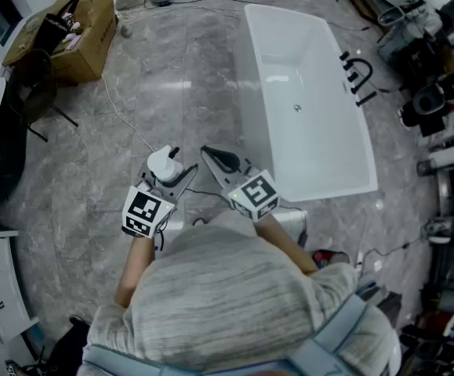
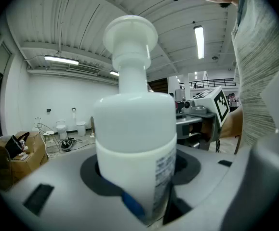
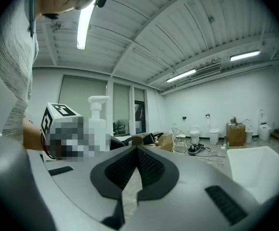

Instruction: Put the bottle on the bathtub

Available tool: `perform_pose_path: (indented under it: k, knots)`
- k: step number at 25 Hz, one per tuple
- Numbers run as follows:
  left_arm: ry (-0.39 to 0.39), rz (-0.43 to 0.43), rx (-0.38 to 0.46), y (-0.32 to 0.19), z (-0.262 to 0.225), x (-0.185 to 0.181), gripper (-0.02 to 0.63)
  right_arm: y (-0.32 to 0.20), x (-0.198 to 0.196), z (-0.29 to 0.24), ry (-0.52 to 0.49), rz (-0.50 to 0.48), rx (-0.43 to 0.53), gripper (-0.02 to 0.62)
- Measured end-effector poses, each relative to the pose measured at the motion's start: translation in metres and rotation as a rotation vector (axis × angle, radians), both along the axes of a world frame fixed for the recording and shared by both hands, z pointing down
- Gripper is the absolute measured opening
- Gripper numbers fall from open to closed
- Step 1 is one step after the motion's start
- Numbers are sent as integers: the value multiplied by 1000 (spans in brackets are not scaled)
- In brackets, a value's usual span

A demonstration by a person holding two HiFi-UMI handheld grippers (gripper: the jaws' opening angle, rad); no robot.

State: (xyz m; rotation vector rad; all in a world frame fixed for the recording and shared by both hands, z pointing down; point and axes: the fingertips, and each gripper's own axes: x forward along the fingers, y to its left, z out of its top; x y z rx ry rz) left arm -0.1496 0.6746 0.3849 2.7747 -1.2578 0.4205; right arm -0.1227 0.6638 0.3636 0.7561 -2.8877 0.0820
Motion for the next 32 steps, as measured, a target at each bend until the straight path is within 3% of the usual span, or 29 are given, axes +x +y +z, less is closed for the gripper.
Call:
perform_pose_path:
  k: [8,14,26,32]
  knots:
    - [5,1,-9,12,-1,4,239,12,4,-2,-12,9,0,0]
    - [6,24,-19,2,-1,34,239,1,40,-1,-4,34,20,0]
    - [25,117,-20,-24,-12,196,238,-19,198,-6,-30,94,0,1]
    - [38,135,-58,-26,-6,253,238,-27,264,-1,-43,138,-18,2]
